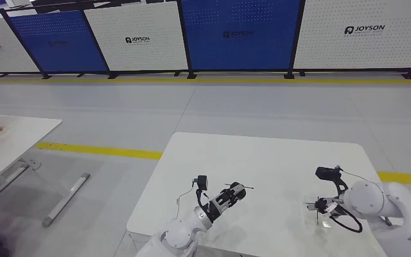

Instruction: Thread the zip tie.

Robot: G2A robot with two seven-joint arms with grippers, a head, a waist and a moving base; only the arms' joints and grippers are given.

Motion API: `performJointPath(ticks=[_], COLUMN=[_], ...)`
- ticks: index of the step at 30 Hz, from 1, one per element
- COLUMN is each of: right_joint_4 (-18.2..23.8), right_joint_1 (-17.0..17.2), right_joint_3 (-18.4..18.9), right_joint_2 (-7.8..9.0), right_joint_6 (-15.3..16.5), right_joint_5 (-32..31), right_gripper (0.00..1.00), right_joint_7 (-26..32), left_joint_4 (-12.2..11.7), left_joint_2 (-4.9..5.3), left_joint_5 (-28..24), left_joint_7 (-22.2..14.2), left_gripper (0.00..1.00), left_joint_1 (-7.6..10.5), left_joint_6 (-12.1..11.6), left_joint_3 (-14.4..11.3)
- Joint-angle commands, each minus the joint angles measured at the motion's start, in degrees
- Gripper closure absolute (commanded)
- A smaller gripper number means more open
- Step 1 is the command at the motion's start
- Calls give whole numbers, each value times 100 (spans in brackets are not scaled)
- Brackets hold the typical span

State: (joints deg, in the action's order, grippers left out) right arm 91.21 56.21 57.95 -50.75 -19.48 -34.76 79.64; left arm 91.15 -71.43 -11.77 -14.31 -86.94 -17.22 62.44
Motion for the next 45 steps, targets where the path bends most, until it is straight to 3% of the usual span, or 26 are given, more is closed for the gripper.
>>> performJointPath(ticks=[1,16,19,29,45], right_joint_4=[-87,-808,-900,-1091,-1387], right_joint_1=[-51,-493,-557,-766,-1207], right_joint_3=[-40,-474,-573,-940,-1597], right_joint_2=[-25,-265,-293,-293,-304], right_joint_6=[0,0,0,0,0], right_joint_5=[-12,-209,-238,-244,-71], right_gripper=[57,67,76,73,80], right_joint_7=[0,0,0,0,0], left_joint_4=[0,0,0,0,0], left_joint_2=[0,0,0,0,0], left_joint_5=[0,0,0,0,0], left_joint_7=[0,0,0,0,0], left_gripper=[100,100,100,100,100], left_joint_1=[0,0,0,0,0], left_joint_6=[0,0,0,0,0], left_joint_3=[0,0,0,0,0])
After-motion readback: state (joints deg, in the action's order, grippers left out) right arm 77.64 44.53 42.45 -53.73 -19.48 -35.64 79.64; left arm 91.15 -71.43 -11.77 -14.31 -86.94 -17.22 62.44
